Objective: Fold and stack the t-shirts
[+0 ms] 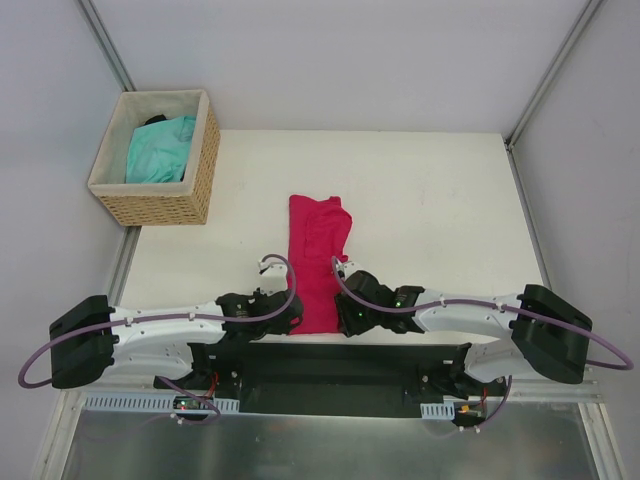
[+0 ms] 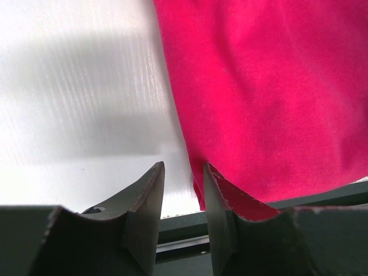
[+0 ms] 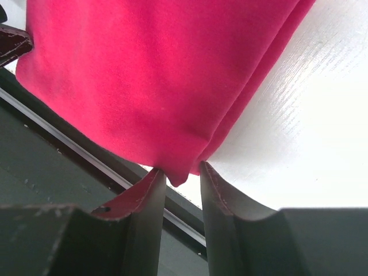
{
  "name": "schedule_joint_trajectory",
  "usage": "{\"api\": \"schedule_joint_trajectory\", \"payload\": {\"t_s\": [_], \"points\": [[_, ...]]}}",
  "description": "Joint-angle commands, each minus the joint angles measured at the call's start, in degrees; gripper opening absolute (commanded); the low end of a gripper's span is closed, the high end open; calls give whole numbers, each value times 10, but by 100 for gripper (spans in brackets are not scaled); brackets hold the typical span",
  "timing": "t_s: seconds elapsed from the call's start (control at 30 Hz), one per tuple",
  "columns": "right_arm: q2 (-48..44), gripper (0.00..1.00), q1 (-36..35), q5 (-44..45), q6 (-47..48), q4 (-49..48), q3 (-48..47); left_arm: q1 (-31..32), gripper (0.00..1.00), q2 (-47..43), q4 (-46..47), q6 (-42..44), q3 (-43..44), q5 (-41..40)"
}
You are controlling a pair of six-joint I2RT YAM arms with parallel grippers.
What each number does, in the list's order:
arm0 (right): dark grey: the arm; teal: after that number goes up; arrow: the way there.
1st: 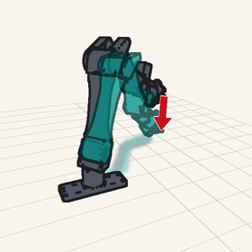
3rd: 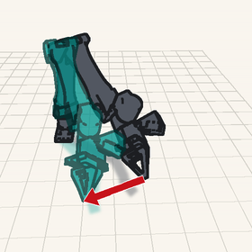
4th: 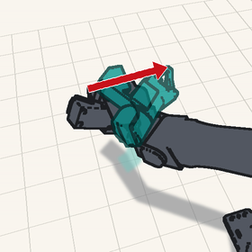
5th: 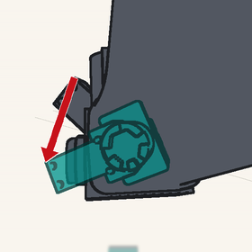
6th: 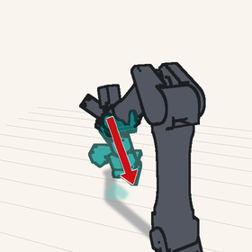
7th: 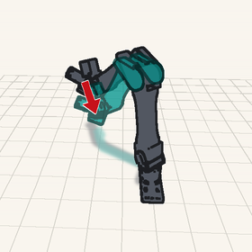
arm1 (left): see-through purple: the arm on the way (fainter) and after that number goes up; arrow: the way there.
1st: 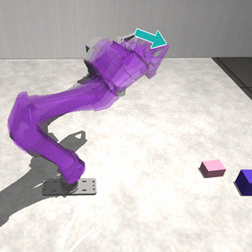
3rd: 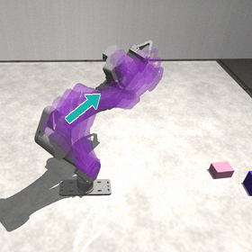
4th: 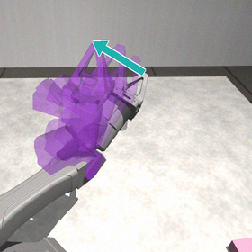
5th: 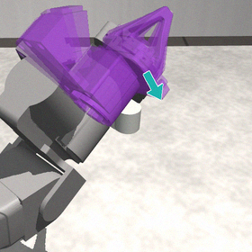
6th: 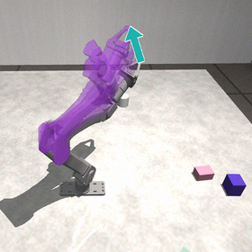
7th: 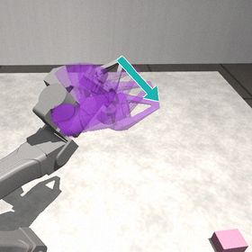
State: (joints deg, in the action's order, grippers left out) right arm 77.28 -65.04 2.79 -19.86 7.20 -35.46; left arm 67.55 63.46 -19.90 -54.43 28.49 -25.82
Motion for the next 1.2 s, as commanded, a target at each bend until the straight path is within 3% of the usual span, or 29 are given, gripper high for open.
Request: {"api": "schedule_joint_trajectory", "payload": {"t_s": [0.0,0.8,1.17], "points": [[2,33,-3,6,8,5,-22,4,33,4,0,7,19,-14],[2,33,-3,16,16,20,-29,45,34,20,5,-33,18,9],[4,32,-4,16,20,19,-31,51,28,47,11,-34,28,4]]}}
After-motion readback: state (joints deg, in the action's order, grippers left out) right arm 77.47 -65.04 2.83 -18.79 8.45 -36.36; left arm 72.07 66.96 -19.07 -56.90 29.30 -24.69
